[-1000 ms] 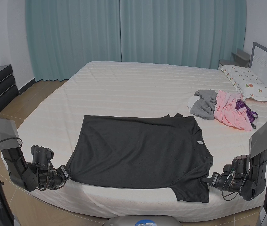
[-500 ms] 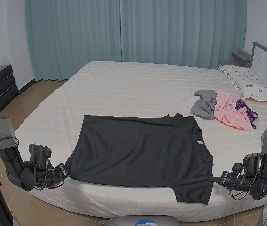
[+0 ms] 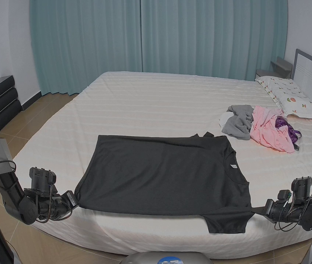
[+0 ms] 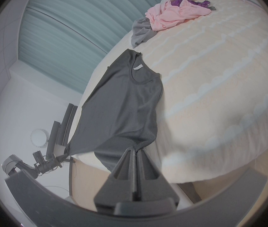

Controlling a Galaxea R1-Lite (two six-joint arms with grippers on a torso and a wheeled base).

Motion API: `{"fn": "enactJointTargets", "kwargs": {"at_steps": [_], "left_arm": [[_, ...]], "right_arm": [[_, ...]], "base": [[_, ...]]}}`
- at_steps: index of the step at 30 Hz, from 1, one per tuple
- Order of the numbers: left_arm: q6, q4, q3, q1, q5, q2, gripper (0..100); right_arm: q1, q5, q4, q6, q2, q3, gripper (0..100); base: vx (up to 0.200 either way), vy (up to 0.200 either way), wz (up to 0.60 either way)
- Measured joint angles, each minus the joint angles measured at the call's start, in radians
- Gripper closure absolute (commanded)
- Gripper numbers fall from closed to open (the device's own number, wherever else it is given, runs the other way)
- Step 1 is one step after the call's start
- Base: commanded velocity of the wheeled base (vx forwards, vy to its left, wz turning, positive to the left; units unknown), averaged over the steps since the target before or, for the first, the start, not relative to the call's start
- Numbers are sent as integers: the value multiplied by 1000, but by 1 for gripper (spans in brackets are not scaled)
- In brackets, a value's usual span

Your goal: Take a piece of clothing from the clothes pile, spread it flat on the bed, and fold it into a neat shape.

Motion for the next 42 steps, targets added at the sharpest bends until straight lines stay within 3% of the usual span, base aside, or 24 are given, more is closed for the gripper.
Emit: {"fn": "enactJointTargets", "kwargs": {"at_steps": [9,16,31,42], "left_arm": [[78,1,37,1,1,-28,100],[104,3,56,6,3,-52,100],[267,7,144,6,11,-84,100],[326,197,154,4,12,-170,100]], "right_arm": [[-23,27,196,-154,-107,0,100],[-50,48,301,-222,-154,0,100],[-118,95,560,-396,-297,0,100],[-177,132,645,-478,-350,0,100]], "base": [[0,0,0],[0,0,0],[0,0,0],[0,0,0]]}}
